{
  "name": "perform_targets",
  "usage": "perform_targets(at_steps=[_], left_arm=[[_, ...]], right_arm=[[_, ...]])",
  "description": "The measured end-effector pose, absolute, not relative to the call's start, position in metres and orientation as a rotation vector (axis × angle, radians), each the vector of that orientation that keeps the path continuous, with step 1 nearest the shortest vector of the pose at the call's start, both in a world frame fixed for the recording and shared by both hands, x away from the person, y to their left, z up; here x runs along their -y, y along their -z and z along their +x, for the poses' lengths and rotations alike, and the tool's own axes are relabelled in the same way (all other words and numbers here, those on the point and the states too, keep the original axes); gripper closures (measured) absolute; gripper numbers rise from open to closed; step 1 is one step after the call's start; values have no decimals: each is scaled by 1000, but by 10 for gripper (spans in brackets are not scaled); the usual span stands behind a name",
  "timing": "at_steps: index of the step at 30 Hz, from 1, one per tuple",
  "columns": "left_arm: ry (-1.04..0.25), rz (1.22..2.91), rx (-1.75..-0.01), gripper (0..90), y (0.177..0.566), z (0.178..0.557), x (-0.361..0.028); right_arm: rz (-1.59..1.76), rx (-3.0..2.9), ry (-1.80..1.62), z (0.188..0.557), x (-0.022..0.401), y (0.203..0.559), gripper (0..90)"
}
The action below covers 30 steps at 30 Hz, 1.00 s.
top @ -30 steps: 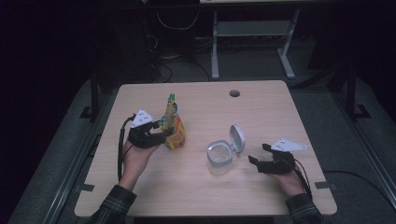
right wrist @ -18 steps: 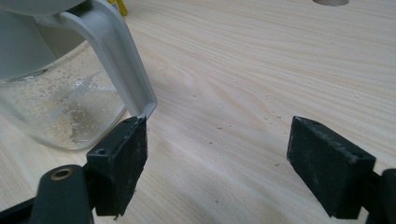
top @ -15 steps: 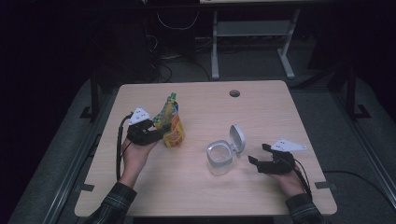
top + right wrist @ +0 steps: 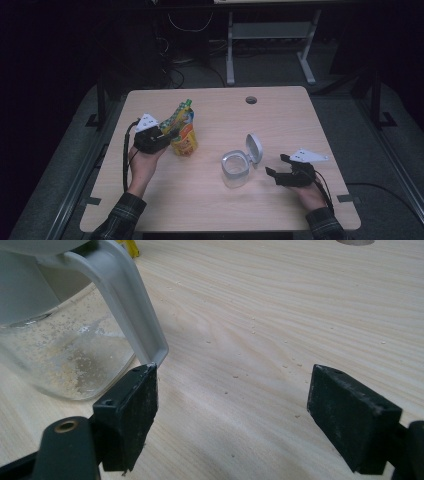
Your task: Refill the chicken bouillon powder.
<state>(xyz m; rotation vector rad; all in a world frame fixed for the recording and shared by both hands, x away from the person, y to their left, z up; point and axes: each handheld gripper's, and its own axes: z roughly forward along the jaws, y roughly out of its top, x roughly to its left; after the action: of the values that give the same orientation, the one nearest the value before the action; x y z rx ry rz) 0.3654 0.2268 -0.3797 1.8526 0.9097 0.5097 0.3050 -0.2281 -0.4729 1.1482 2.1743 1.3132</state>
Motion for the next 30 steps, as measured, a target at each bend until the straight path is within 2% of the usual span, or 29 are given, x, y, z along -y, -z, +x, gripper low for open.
perform_targets(at_steps=[5, 19, 30], left_arm=[[-498, 1873, -882, 842, 378, 367, -229], [-440, 1879, -802, 863, 378, 367, -236], [-350, 1813, -778, 897, 372, 362, -248]], right_arm=[[1144, -2178, -1312, 305, 228, 473, 200], [1144, -2185, -1312, 304, 228, 473, 203], [1142, -2179, -1314, 304, 227, 472, 206]])
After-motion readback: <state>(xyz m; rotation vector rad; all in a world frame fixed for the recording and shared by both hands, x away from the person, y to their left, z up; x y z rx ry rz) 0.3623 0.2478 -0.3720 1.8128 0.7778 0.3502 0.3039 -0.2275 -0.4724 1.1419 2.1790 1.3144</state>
